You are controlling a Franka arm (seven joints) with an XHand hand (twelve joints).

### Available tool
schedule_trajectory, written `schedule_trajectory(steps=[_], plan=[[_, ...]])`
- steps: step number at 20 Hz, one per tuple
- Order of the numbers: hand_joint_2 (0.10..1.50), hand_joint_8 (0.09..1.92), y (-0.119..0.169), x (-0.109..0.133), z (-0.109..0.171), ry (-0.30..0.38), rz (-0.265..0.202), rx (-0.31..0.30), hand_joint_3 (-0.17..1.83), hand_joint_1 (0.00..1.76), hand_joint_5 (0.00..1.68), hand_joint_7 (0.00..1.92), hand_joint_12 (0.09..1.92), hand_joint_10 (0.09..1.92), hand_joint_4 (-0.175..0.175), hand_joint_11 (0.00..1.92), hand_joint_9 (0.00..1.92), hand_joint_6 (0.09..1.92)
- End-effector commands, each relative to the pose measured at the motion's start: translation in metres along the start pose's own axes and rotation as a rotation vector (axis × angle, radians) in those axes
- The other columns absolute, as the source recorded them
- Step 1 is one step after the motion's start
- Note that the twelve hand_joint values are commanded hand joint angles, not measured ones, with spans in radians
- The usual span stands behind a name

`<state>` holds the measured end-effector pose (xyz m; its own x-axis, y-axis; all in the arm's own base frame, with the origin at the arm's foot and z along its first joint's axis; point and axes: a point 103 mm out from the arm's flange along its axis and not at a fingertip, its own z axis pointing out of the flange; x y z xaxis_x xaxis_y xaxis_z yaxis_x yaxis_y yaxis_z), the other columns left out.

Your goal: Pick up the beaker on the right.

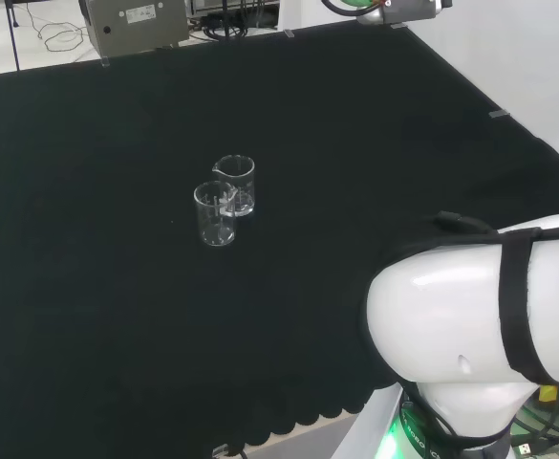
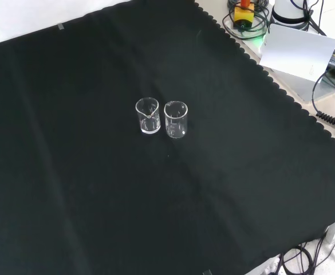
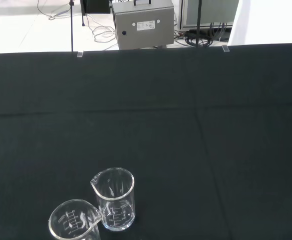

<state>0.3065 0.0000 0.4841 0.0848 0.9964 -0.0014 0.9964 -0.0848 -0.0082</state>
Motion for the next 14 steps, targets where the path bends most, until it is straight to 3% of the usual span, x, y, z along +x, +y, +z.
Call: schedule_trajectory(steps=[1,5,14], plan=[[1.17,0.53,-0.0003,0.0008,-0.0006,-0.004,-0.001,-0.009,0.53,0.09,0.24,0.02,1.2,0.64,-0.017,0.0,0.1,0.39],[1.29,0.52,-0.0016,0.0007,-0.0015,0.008,0.002,-0.013,0.32,0.05,0.31,0.02,1.19,0.64,-0.013,0.0,0.1,0.22],[1.3,0.52,0.0001,-0.003,0.0079,0.009,0.02,-0.005,0.29,0.05,0.32,0.03,1.19,0.64,-0.013,0.0,0.1,0.2]])
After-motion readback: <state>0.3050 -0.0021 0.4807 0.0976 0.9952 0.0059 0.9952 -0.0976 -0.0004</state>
